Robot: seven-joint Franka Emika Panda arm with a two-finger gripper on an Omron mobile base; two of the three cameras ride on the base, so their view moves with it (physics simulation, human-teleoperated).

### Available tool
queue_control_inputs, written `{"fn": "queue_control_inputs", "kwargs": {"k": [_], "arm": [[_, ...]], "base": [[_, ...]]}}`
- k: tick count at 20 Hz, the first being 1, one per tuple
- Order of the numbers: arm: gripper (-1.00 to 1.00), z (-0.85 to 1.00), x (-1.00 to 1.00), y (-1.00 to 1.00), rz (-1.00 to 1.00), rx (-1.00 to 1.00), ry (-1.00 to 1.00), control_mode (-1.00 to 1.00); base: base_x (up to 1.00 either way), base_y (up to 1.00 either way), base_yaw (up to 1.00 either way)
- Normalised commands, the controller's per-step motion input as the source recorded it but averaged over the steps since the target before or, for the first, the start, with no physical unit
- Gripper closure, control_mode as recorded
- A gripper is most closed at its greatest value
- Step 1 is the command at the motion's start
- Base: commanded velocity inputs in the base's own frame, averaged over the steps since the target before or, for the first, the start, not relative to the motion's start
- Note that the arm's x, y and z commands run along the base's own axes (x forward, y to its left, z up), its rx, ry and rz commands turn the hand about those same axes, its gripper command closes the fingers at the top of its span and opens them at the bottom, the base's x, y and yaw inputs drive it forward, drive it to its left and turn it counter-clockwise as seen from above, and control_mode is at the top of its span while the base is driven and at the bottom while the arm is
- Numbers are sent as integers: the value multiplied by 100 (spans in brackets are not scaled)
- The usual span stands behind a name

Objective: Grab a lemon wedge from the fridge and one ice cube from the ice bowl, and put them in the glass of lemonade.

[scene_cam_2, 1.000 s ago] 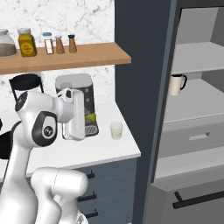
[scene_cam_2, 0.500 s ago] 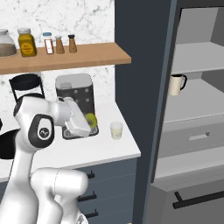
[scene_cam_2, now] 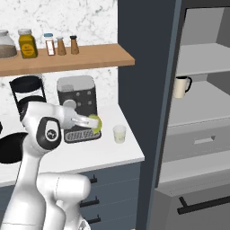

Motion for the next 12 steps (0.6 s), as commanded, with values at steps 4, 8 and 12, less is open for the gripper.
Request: {"fn": "queue_control_inputs", "kwargs": {"k": [4, 8, 12], "arm": [[100, -22, 38, 0, -1, -8, 0, -100], [100, -31, 42, 2, -9, -4, 0, -100], [100, -10, 54, 0, -14, 1, 0, -100]], "base": [[0, 0, 0], [0, 0, 0], [0, 0, 0]]}}
